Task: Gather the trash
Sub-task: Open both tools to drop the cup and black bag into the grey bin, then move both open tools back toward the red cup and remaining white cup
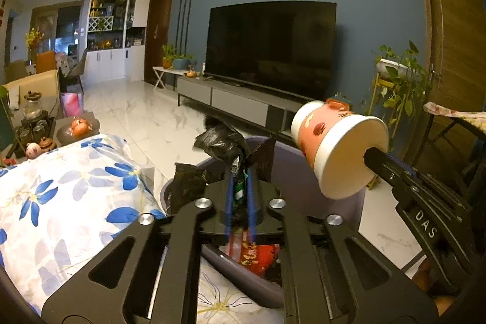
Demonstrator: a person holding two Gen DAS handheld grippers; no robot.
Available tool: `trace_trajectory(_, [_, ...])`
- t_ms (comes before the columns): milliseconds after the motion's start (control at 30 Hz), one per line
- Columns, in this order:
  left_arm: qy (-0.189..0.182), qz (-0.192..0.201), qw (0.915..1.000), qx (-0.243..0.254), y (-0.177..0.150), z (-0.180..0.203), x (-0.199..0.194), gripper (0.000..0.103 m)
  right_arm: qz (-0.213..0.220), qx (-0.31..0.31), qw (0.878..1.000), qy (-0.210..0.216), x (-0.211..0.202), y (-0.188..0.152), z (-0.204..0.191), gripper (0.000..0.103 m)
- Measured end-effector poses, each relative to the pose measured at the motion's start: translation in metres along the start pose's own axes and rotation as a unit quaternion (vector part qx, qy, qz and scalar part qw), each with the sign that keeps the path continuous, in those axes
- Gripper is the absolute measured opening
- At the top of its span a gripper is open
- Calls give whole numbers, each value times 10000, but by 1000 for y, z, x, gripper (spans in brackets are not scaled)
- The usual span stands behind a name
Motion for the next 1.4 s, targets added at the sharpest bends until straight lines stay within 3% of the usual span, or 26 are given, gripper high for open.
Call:
trace_trajectory(33, [49, -6, 10000, 7, -1, -2, 1, 29, -14, 22, 10000, 7, 2, -1, 2, 8])
trace_trajectory(67, [63, 0, 10000, -2, -2, -3, 1, 37, -7, 41, 10000, 5, 2, -1, 3, 19])
trace_trajectory(100, [18, 30, 10000, -46, -2, -5, -1, 52, 3, 45, 10000, 0, 2, -1, 4, 39])
trace_trajectory(133, [15, 85, 9999, -87, -2, -7, -3, 62, 64, 75, 9999, -47, 0, -2, 5, 47])
trace_trajectory(167, [72, 160, 9998, -130, -1, -11, -7, 63, 114, 97, 9998, -90, -2, -2, 7, 51])
trace_trajectory(267, [232, 250, 9993, -170, 0, -20, -16, 71, 121, 96, 9998, -81, -6, -4, 7, 53])
trace_trajectory(433, [840, 474, 9942, -477, 0, -51, -44, 87, 174, 32, 9997, -146, -17, -5, 4, 68])
trace_trajectory(600, [1382, 599, 9864, -660, -7, -75, -75, 91, 267, 15, 9996, -116, -33, -5, -4, 84])
trace_trajectory(900, [2014, 844, 9728, -778, -12, -111, -136, 91, 349, -269, 9990, 110, -55, -3, -37, 87])
trace_trajectory(1100, [2282, 989, 9639, -948, -16, -137, -175, 91, 404, -330, 9973, 509, -71, 1, -68, 87])
trace_trajectory(1400, [3003, 1275, 9366, -1276, -27, -204, -243, 91, 513, -635, 9889, 1244, -82, 9, -144, 87])
Point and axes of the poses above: each gripper's, at about its wrist camera, not at the fingertips, and x roughly the way its jaws point, z to its right, y to its top, the point moved 7 cm from there along x, roughly the way its jaws point, and after that the axes turned 15 degrees about -x, right-handed, at the moved point
